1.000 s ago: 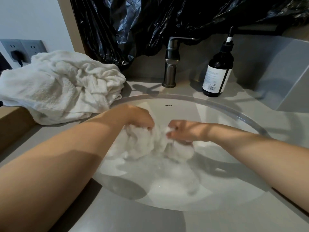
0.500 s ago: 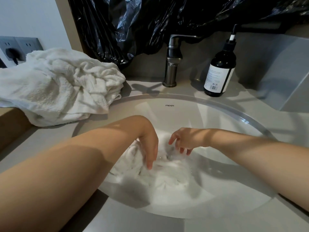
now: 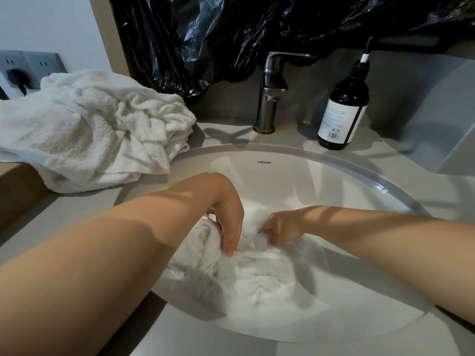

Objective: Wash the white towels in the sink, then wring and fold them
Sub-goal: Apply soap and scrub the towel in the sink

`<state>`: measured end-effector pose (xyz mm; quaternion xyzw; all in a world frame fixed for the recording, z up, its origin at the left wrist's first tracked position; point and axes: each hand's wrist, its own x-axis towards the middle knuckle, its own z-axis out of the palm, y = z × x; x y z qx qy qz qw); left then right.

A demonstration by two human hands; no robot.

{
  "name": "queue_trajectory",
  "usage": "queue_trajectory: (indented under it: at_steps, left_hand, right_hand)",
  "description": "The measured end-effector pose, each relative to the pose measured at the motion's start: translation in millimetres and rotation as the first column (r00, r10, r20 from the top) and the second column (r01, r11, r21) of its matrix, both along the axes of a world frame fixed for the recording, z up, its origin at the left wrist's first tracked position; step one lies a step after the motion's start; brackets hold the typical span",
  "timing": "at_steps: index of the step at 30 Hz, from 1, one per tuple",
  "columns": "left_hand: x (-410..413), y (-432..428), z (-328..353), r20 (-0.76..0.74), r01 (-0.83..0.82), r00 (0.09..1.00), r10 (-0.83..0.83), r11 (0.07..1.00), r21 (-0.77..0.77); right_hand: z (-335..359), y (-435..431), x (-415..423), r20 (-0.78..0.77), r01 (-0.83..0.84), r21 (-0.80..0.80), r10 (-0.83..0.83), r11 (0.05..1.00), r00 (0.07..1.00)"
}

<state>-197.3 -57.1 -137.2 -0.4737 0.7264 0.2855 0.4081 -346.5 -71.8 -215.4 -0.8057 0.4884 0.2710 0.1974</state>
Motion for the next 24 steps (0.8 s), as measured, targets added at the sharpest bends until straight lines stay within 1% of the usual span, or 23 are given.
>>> queue_trajectory:
  at_steps: [3, 5, 7, 8, 11, 18, 21, 24]
  left_hand:
    - [0, 0, 0, -0.012, -0.027, 1.000, 0.027, 1.000, 0.005]
    - [0, 1, 1, -0.019, -0.040, 0.999, 0.040, 0.999, 0.006]
    - [0, 0, 0, -0.026, -0.051, 0.998, 0.051, 0.999, 0.007]
    - [1, 0, -1, -0.026, -0.056, 0.998, 0.056, 0.998, 0.008]
    - [3, -3, -4, -0.023, -0.067, 0.997, 0.067, 0.998, 0.010]
    - [3, -6, -6, -0.031, -0.069, 0.997, 0.070, 0.997, 0.016]
    - [6, -6, -6, -0.049, -0.080, 0.995, 0.082, 0.996, 0.026]
    - [7, -8, -6, -0.055, -0.092, 0.994, 0.094, 0.995, 0.041]
  right_hand:
    - [1, -2, 5, 0.004, 0.013, -0.023, -0.013, 1.000, 1.000]
    - [1, -3, 9, -0.008, 0.041, -0.082, -0.042, 0.996, 0.999]
    - [-1, -5, 15, 0.020, 0.069, -0.160, -0.067, 0.985, 0.998]
    - [-1, -5, 19, 0.008, 0.058, -0.179, -0.057, 0.982, 0.998]
    - [-3, -4, 28, -0.080, 0.014, -0.176, -0.029, 0.984, 0.996]
    - [-14, -1, 30, -0.107, 0.034, -0.215, -0.059, 0.976, 0.993]
    - [-18, 0, 28, -0.038, 0.152, -0.188, -0.162, 0.970, 0.986]
    - [-15, -6, 24, 0.001, 0.147, -0.165, -0.149, 0.975, 0.989]
